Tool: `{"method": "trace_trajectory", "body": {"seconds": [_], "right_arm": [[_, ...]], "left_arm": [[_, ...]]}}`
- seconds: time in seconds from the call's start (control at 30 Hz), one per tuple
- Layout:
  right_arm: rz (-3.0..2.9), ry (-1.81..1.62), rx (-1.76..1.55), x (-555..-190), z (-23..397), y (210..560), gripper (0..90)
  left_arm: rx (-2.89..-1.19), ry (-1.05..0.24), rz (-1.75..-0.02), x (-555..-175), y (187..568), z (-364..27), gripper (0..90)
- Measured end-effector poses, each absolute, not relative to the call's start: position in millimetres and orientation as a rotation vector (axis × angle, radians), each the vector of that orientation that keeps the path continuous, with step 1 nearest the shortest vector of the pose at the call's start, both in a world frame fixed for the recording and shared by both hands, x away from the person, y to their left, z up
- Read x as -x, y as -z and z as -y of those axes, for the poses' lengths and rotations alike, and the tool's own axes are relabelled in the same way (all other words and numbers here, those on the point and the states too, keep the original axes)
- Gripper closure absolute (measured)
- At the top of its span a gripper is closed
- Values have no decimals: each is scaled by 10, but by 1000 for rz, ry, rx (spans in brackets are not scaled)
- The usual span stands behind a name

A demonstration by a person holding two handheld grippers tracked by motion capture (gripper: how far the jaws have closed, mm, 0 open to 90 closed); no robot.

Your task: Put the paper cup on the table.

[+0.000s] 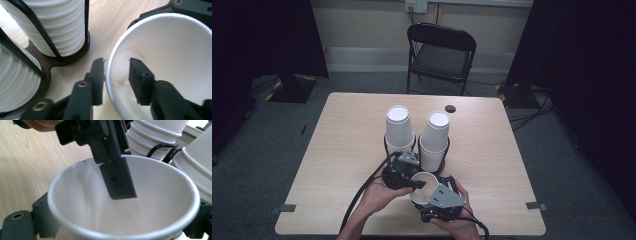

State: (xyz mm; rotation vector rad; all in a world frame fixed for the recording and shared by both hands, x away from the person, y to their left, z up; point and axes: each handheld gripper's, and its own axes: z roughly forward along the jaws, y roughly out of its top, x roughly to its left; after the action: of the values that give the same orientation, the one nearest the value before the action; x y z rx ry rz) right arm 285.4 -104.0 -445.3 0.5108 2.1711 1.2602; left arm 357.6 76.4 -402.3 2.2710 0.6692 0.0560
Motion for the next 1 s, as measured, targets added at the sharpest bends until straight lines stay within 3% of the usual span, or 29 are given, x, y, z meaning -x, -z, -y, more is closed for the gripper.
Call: {"method": "trace_trajectory", "body": {"seconds": [0.13, 0.6, 1.0], "right_arm": [[-2168, -1282, -548, -2862, 1070, 4465, 111], [-2181, -1309, -603, -2888, 1103, 4486, 113], [-2173, -1339, -659, -2905, 1166, 4478, 114]], "left_arm": [[-2220, -55, -680, -3568, 4038, -789, 610], [-2133, -152, -703, -3491, 4089, -859, 361], [-2032, -197, -735, -3451, 4090, -940, 253]]}}
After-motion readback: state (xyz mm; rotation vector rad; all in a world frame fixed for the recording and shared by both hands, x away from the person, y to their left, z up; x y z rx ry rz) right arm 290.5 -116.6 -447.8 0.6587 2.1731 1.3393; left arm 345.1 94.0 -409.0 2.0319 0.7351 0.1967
